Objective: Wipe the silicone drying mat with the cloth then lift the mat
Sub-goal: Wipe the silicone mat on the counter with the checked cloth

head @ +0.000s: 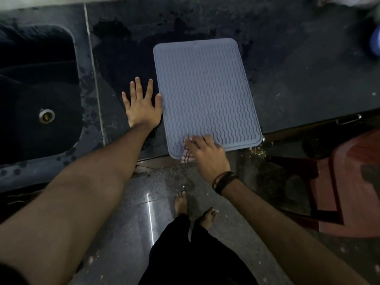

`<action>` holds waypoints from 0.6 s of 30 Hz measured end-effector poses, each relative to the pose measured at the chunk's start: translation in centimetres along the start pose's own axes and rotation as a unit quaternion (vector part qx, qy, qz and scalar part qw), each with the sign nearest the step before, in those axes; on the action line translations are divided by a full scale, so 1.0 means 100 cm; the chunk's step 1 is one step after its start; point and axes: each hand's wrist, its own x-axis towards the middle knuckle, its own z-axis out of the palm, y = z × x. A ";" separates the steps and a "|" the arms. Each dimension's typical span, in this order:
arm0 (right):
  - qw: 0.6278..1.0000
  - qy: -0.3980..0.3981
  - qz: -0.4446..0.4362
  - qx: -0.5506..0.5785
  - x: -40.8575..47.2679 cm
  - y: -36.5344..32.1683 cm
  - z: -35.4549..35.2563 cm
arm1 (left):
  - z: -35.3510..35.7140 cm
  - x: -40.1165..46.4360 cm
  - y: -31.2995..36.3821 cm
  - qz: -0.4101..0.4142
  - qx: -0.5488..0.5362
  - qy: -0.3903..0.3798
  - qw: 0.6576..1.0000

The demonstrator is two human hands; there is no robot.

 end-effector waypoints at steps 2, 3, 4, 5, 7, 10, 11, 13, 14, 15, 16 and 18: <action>1.000 -0.008 -0.014 0.004 -0.009 0.001 -0.004 | -0.002 0.001 0.001 0.000 0.000 0.002 1.000; 0.999 -0.022 -0.024 0.003 -0.011 0.002 -0.007 | -0.002 0.001 0.001 -0.001 0.001 0.002 1.000; 0.999 -0.032 -0.030 0.003 -0.011 0.005 -0.012 | -0.002 0.000 0.001 -0.002 0.003 0.001 1.000; 0.999 -0.029 -0.026 0.001 -0.008 0.009 -0.017 | -0.002 0.000 0.001 -0.002 0.004 0.000 1.000; 1.000 -0.002 0.000 -0.003 0.011 0.021 -0.027 | -0.002 0.000 0.002 -0.003 0.006 -0.002 1.000; 1.000 0.010 0.027 -0.004 0.062 0.036 -0.035 | -0.001 -0.001 0.002 -0.004 0.006 -0.001 1.000; 1.000 -0.006 0.028 -0.010 0.077 0.038 -0.035 | -0.002 -0.001 0.001 -0.004 0.007 -0.001 1.000; 0.999 -0.038 0.024 -0.025 0.092 0.039 -0.029 | -0.002 0.000 0.001 -0.007 0.007 -0.001 1.000; 0.999 -0.042 0.021 -0.027 0.091 0.038 -0.025 | -0.003 0.000 0.002 -0.007 0.007 -0.001 1.000; 0.999 -0.038 0.017 -0.027 0.085 0.037 -0.022 | -0.003 0.000 0.002 -0.008 0.008 -0.002 1.000; 0.999 -0.031 0.012 -0.029 0.074 0.035 -0.019 | -0.003 0.001 0.002 -0.009 0.008 -0.004 1.000; 0.999 -0.015 0.006 -0.037 0.048 0.032 -0.014 | -0.003 0.000 0.002 -0.010 0.009 -0.005 1.000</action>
